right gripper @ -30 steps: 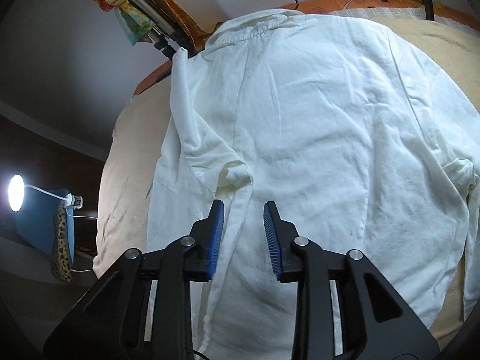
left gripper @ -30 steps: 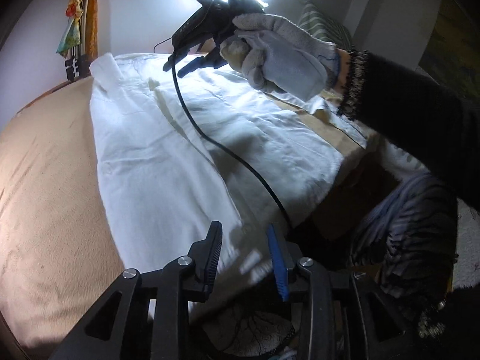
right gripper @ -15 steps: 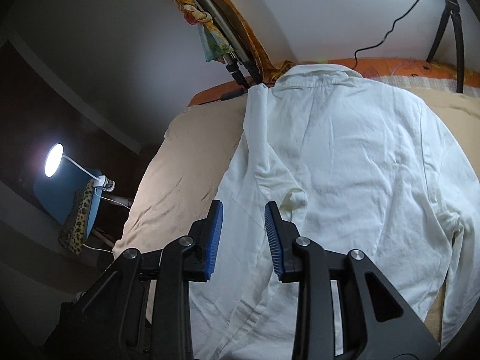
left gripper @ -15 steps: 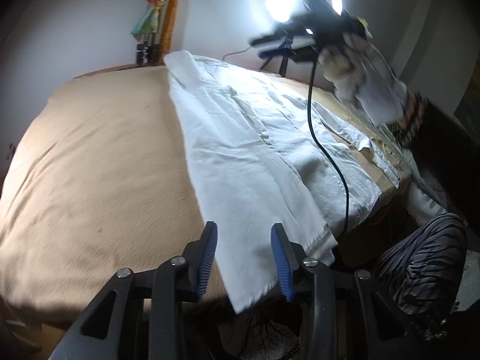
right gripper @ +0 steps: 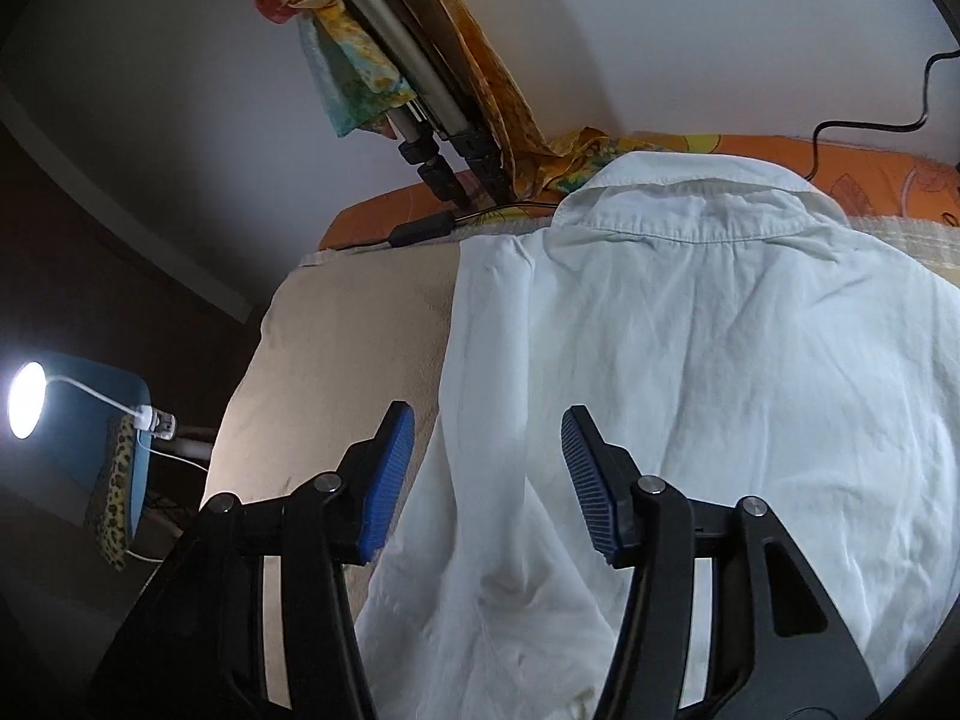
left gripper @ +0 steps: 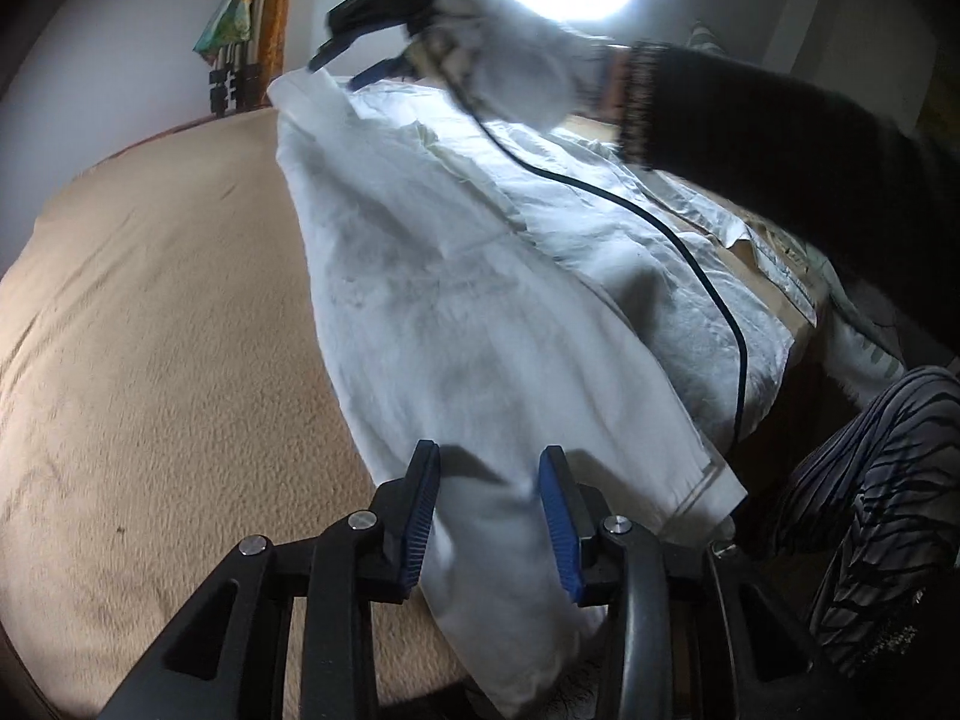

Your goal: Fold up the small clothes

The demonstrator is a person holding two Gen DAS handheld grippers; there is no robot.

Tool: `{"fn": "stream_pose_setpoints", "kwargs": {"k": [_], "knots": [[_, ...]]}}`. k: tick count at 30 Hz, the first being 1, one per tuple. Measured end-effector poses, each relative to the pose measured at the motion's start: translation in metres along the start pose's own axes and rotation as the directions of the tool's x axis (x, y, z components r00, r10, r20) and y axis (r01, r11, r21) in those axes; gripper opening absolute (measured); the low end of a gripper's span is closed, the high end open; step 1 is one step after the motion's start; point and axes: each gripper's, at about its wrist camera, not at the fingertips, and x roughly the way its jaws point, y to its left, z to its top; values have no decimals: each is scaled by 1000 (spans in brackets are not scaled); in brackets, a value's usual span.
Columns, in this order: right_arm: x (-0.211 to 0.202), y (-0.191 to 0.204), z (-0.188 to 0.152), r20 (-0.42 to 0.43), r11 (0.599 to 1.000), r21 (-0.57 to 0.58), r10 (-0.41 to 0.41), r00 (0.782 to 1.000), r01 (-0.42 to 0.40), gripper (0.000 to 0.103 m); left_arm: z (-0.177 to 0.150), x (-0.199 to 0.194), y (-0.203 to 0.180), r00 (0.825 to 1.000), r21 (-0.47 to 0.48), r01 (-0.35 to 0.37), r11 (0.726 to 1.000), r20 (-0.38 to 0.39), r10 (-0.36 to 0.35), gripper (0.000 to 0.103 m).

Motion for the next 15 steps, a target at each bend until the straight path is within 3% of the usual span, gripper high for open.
{"fn": "stream_pose_setpoints", "kwargs": {"k": [1, 3, 6, 8, 11, 15], "knots": [[5, 1, 2, -12, 1000, -16, -1, 1000, 1, 4, 0, 2, 0, 1000, -1, 3, 1000, 3, -3, 35], [11, -1, 8, 8, 993, -73, -92, 996, 92, 3, 0, 3, 1, 1000, -8, 7, 1000, 12, -7, 35], [31, -33, 16, -31, 982, 28, -187, 982, 188, 2, 0, 3, -1, 1000, 9, -1, 1000, 20, 1, 35], [35, -39, 15, -16, 985, 45, -166, 986, 166, 1, -1, 3, -2, 1000, 18, -6, 1000, 21, 5, 35], [37, -30, 14, -10, 982, -2, -191, 982, 191, 2, 0, 3, -2, 1000, 15, -7, 1000, 22, 7, 35], [18, -27, 15, 33, 973, 32, -231, 972, 230, 3, -2, 0, -4, 1000, 11, -5, 1000, 24, 5, 35]]}}
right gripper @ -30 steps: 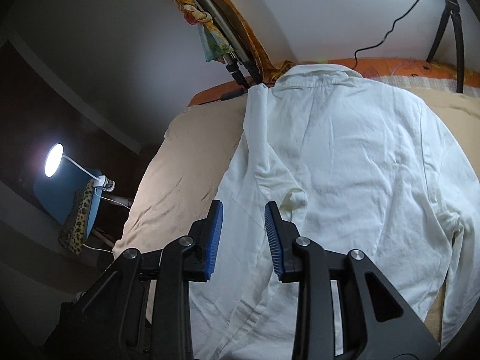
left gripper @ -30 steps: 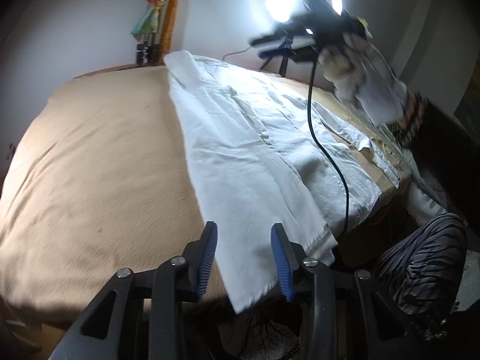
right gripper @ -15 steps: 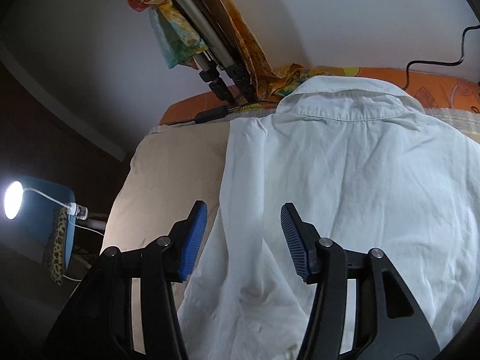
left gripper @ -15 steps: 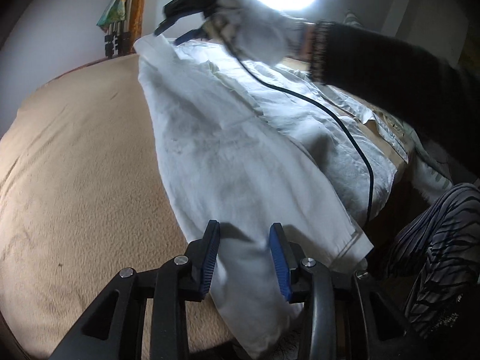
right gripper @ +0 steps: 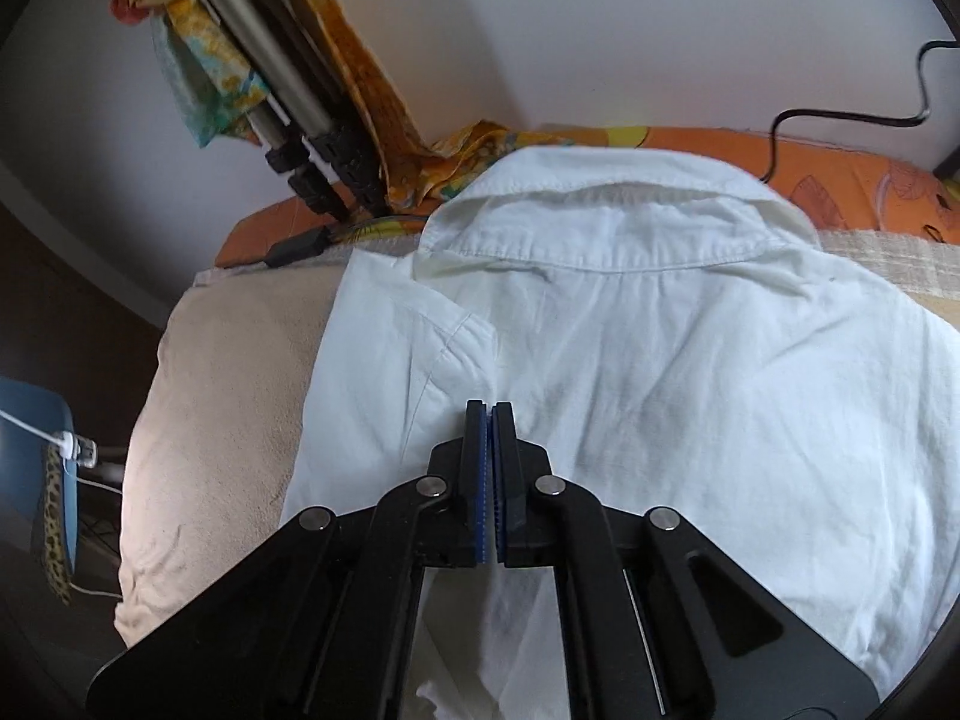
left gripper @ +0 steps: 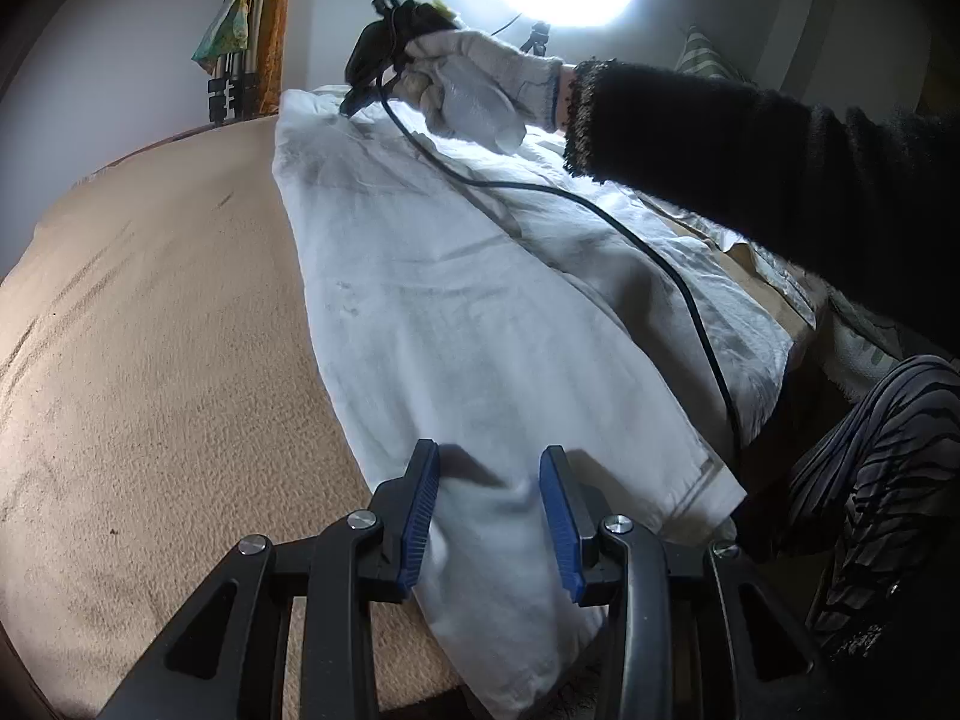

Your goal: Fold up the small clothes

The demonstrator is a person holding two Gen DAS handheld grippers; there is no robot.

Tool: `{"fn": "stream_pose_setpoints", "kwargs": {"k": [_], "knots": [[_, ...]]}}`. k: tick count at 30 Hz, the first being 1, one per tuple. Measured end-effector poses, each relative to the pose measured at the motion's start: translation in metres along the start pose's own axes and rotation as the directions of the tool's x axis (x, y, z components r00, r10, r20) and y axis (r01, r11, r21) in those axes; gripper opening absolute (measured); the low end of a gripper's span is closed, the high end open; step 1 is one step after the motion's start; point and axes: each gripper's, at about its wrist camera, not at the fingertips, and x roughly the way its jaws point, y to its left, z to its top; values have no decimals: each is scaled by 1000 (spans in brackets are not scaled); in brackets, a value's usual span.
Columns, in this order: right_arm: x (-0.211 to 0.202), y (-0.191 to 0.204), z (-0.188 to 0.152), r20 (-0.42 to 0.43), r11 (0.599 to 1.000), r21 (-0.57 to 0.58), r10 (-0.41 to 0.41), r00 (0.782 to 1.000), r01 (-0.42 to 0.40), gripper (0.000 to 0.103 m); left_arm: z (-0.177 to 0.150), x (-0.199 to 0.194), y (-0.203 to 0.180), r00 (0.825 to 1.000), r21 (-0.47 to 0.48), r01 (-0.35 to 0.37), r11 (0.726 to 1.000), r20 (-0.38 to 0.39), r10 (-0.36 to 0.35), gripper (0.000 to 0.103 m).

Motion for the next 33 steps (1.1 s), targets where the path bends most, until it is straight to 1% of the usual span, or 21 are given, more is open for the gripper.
{"fn": "stream_pose_setpoints", "kwargs": {"k": [1, 2, 3, 4, 5, 6, 7, 12, 15, 18, 21, 23, 24, 26, 29, 32, 33], "knots": [[-8, -1, 0, 11, 1000, 7, 0, 1000, 0, 5, -2, -1, -1, 1000, 10, -4, 1000, 1, 4, 35], [-19, -3, -2, 25, 999, 22, 24, 999, -25, 5, -4, -2, -4, 1000, 19, -5, 1000, 3, 5, 36], [-32, -8, -3, 37, 998, 34, 48, 998, -49, 9, -7, -4, -6, 1000, 25, -4, 1000, 6, 3, 37], [-44, -10, -5, 51, 997, 38, 64, 997, -66, 18, -9, -6, -9, 1000, 30, -3, 1000, 10, 3, 37], [-58, -11, -9, 70, 996, 35, 78, 994, -81, 25, -13, -8, -13, 1000, 40, -5, 999, 17, 4, 37], [-71, -13, -13, 88, 996, 29, 85, 992, -88, 38, -16, -9, -17, 1000, 53, -2, 999, 18, 1, 37], [-84, -14, -16, 106, 996, 25, 84, 991, -87, 45, -20, -10, -23, 1000, 71, 3, 997, 10, -4, 37], [-156, -24, -42, 172, 994, 20, 99, 980, -104, 46, -43, -21, -49, 1000, 158, 20, 987, -25, -17, 37], [-204, -37, -69, 216, 993, 28, 105, 971, -113, 46, -49, -32, -54, 999, 135, 28, 990, -31, -24, 37], [-245, -51, -98, 253, 990, 47, 118, 960, -134, 47, -40, -46, -51, 999, 74, 32, 997, 23, -34, 37], [-283, -61, -132, 277, 990, 35, 124, 953, -139, 47, -23, -53, -52, 995, 56, 30, 998, 91, -35, 37], [-303, -63, -153, 282, 992, 21, 113, 953, -123, 47, -11, -51, -55, 991, 54, 55, 997, 121, -61, 37], [-314, -65, -163, 285, 994, 11, 104, 953, -112, 47, -5, -46, -60, 989, 69, 67, 995, 124, -75, 37], [-333, -68, -184, 297, 997, 1, 78, 952, -82, 47, 5, -33, -67, 988, 100, 103, 990, 108, -113, 37], [-354, -81, -211, 302, 999, 8, 29, 953, -33, 47, 11, -6, -81, 989, 130, 129, 983, 55, -137, 37], [-372, -102, -234, 303, 999, 31, -35, 952, 27, 48, 7, 20, -92, 991, 132, 130, 983, -4, -130, 37], [-378, -112, -241, 304, 998, 43, -52, 951, 41, 48, 3, 23, -93, 993, 131, 120, 984, -10, -120, 37]]}}
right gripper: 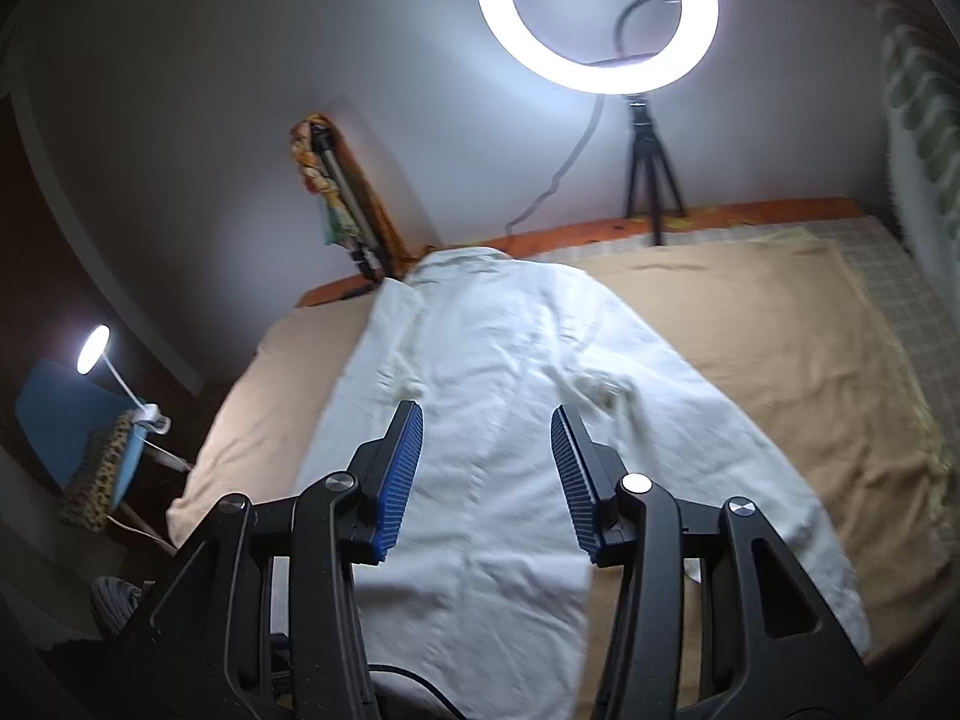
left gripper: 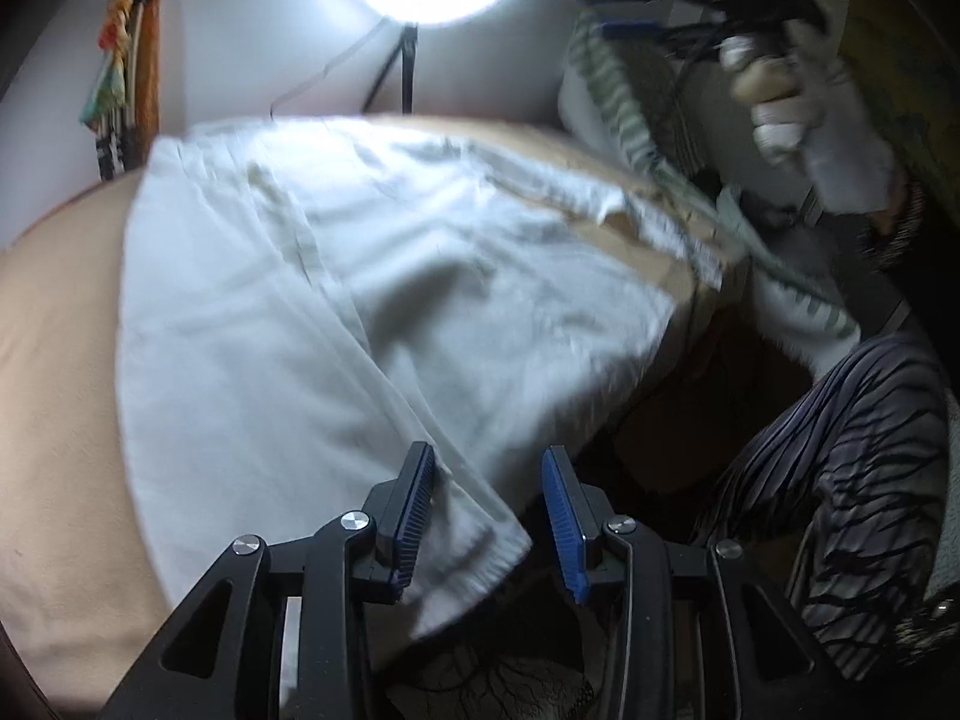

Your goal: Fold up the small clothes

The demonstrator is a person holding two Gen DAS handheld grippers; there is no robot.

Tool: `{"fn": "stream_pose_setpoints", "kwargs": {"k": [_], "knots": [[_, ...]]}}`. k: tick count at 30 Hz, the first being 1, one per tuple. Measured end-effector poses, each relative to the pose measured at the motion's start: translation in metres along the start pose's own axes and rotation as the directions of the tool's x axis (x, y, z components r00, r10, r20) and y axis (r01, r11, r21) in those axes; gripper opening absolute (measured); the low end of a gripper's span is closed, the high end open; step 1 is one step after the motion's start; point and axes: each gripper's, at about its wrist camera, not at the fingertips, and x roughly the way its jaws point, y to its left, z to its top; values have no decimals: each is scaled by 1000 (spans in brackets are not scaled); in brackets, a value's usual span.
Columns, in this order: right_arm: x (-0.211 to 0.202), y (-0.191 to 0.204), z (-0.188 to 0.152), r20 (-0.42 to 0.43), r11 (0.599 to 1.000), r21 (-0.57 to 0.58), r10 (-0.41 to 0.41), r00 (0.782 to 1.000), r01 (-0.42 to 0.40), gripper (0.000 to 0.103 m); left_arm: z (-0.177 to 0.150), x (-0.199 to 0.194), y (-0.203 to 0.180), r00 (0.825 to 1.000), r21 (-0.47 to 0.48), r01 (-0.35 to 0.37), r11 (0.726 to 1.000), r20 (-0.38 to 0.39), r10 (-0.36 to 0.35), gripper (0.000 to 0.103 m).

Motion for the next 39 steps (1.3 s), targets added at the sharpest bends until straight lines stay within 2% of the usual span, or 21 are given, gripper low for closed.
{"fn": "stream_pose_setpoints", "kwargs": {"k": [2, 4, 6, 10, 16, 21, 27, 30, 32, 34, 36, 39], "knots": [[-13, -25, -9, 3, 999, 34, -30, 1000, 30, 51, -6, -1, -9, 1000, 21, -20, 1000, 14, 20, 38], [-23, -53, -18, 2, 995, 75, -68, 998, 68, 54, -7, -4, -16, 1000, 29, 19, 999, -13, -19, 38], [-31, -84, -28, -7, 986, 119, -115, 993, 115, 54, -8, -10, -24, 1000, 56, 0, 998, -6, 0, 38], [-44, -150, -54, -44, 953, 235, -184, 982, 190, 54, -2, -17, -34, 1000, 71, -12, 997, 23, 11, 39], [-49, -224, -93, -115, 904, 365, -193, 974, 222, 54, 20, -14, -35, 999, 42, 7, 999, 33, -9, 39], [-45, -247, -119, -157, 893, 395, -168, 973, 218, 54, 31, -6, -33, 999, -6, 24, 1000, 35, -24, 39], [-29, -255, -141, -244, 882, 378, -196, 950, 279, 54, 36, 8, -34, 999, -47, 49, 998, 23, -48, 39], [-25, -247, -146, -248, 895, 335, -219, 944, 296, 54, 39, 9, -37, 998, -39, 52, 998, 27, -51, 39], [-23, -241, -146, -254, 905, 309, -217, 943, 291, 44, 40, 11, -38, 998, -41, 53, 998, 29, -52, 39], [-21, -235, -145, -268, 910, 285, -225, 937, 301, 16, 40, 13, -37, 998, -47, 55, 997, 30, -54, 39], [-22, -232, -144, -259, 916, 298, -195, 946, 270, 8, 41, 14, -37, 998, -55, 59, 997, 31, -57, 38], [-31, -220, -137, -210, 924, 309, -164, 964, 224, 6, 42, 12, -35, 997, -63, 68, 996, 42, -65, 38]]}}
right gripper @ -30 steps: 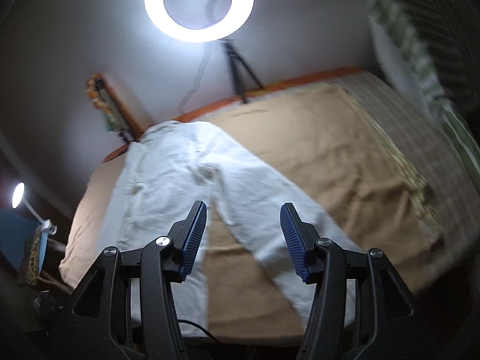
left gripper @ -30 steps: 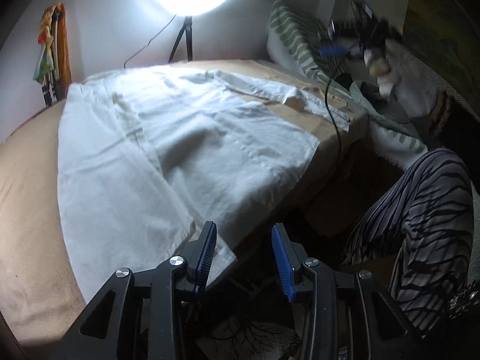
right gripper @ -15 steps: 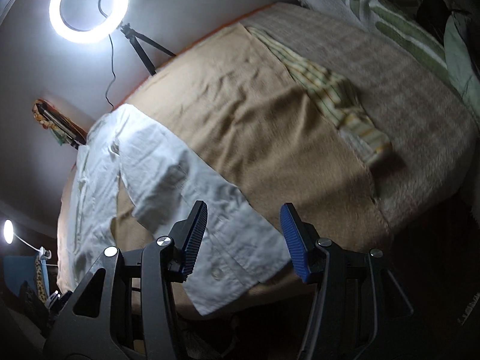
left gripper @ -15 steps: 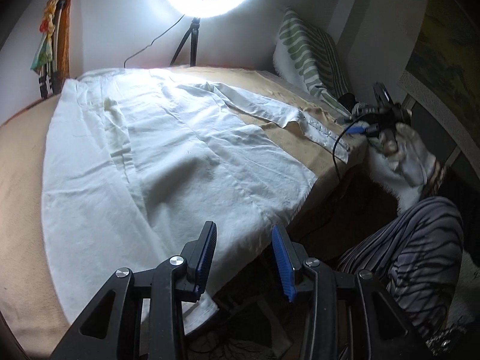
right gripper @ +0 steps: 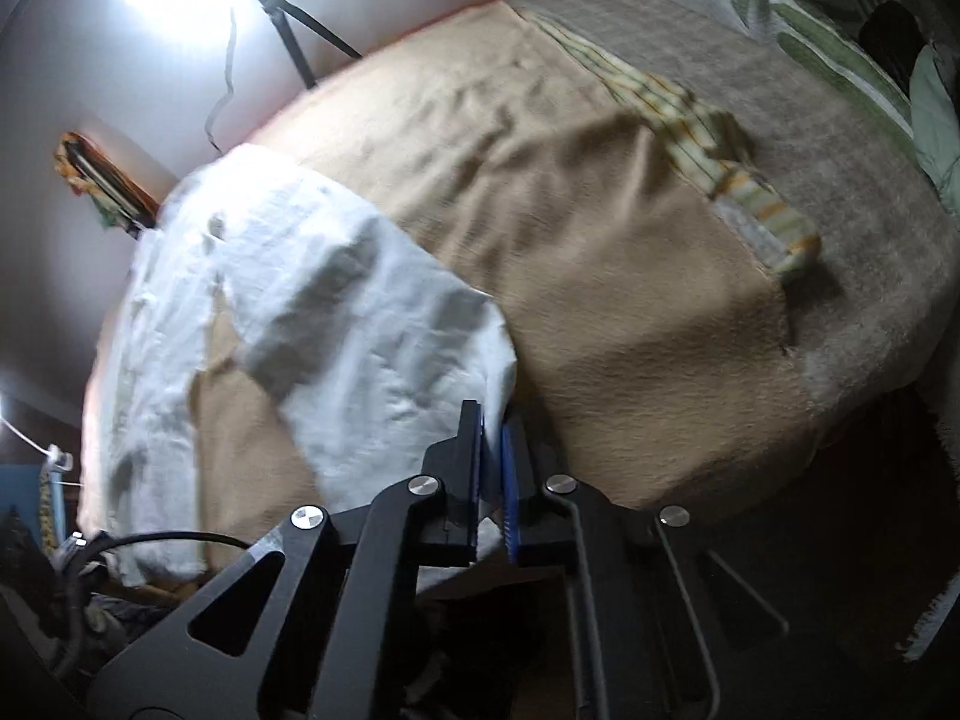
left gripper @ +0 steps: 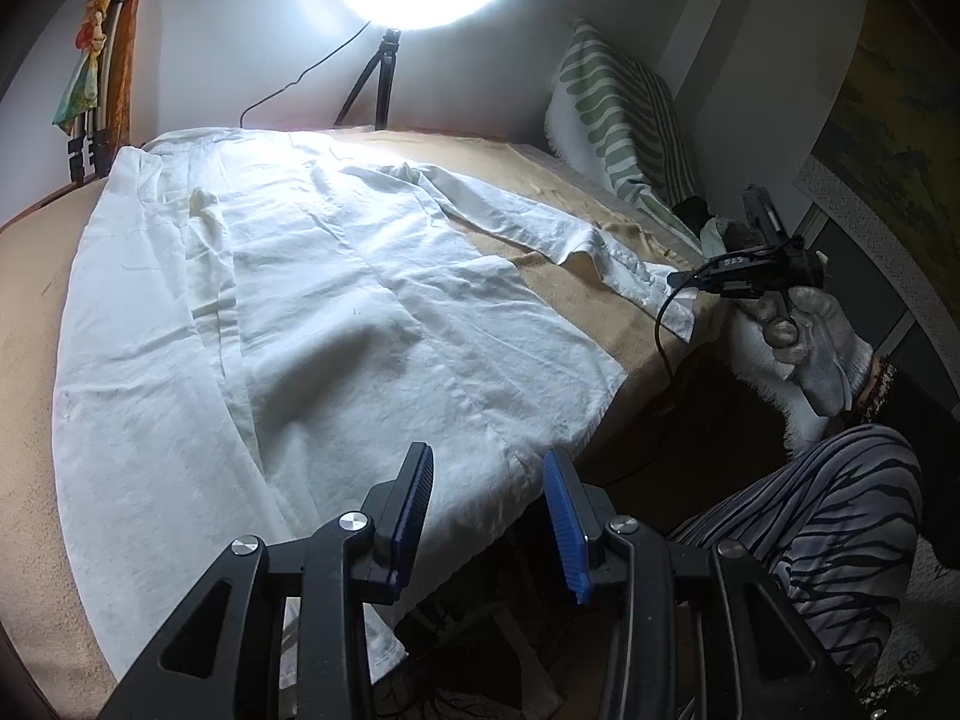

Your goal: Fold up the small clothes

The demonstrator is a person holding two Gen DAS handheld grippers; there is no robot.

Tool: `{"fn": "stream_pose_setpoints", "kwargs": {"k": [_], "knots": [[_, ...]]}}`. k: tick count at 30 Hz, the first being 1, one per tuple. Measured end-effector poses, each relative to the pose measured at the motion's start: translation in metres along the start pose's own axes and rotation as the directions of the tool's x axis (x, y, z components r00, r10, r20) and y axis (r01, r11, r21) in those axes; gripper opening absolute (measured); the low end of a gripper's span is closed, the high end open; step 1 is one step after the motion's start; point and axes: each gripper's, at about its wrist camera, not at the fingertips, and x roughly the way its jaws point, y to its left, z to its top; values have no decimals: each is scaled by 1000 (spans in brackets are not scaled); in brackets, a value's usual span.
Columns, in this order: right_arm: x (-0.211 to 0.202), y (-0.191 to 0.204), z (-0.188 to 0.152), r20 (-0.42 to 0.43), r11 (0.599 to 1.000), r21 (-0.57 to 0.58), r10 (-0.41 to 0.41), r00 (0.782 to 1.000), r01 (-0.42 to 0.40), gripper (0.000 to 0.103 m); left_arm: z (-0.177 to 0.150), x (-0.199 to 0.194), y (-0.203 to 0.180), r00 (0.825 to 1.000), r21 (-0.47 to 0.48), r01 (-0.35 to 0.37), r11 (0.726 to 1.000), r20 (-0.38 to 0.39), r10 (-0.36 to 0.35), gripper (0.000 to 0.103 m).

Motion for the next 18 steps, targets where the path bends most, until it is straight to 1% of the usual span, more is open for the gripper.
{"fn": "stream_pose_setpoints", "kwargs": {"k": [2, 6, 10, 14, 16, 18], "knots": [[-11, 13, 1, 24, 1000, -21, 20, 1000, -20, 6, 1, -1, 3, 1000, -4, 4, 1000, 8, -4, 38], [-33, 65, 0, 54, 991, -123, 65, 996, -58, 6, 6, -6, 11, 1000, -35, 12, 999, 28, -11, 38], [-48, 131, -7, 42, 956, -272, 125, 991, -109, 5, 12, -10, 23, 998, -85, 29, 996, 52, -25, 38], [-47, 193, -30, -32, 899, -399, 183, 983, -181, 5, 15, -13, 35, 996, -151, 63, 986, 73, -53, 38], [-37, 222, -47, -99, 860, -457, 204, 974, -227, 5, 16, -13, 41, 994, -190, 86, 978, 85, -71, 38], [-24, 246, -66, -165, 816, -516, 204, 965, -261, 5, 17, -10, 45, 992, -218, 107, 970, 92, -89, 38]]}}
